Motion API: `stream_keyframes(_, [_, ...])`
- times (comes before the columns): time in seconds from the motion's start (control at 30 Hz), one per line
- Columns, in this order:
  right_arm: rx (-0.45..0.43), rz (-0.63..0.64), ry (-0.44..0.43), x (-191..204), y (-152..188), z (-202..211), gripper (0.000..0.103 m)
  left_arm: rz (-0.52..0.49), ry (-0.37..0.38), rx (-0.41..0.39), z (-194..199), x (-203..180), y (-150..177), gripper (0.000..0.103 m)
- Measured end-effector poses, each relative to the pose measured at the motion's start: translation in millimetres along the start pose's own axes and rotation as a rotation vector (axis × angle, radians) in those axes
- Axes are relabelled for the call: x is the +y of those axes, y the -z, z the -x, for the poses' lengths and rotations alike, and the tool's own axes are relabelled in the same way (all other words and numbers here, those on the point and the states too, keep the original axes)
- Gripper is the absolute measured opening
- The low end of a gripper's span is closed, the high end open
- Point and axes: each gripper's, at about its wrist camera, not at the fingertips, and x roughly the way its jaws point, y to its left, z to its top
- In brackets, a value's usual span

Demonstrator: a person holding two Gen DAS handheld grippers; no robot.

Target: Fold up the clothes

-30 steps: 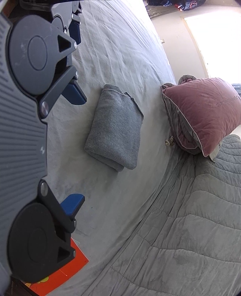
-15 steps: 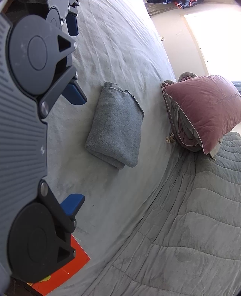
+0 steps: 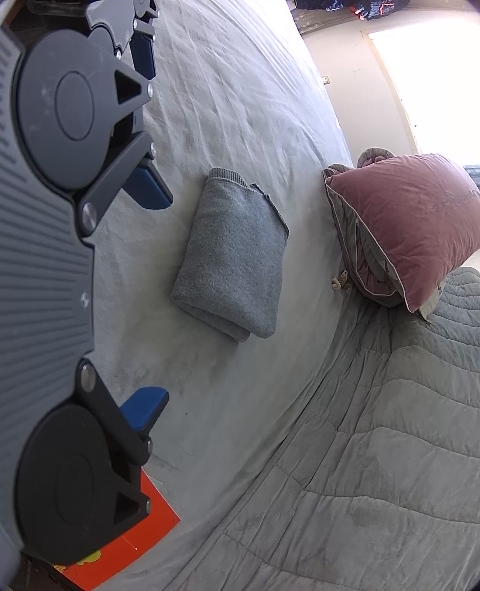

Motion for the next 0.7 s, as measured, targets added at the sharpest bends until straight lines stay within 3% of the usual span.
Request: stream_keyframes(0.7, [0.007,0.012,-0.004,7.2,1.4,0.0,0.103,-0.027,0.002,0.002,-0.8,-0.1,1.4,0.102])
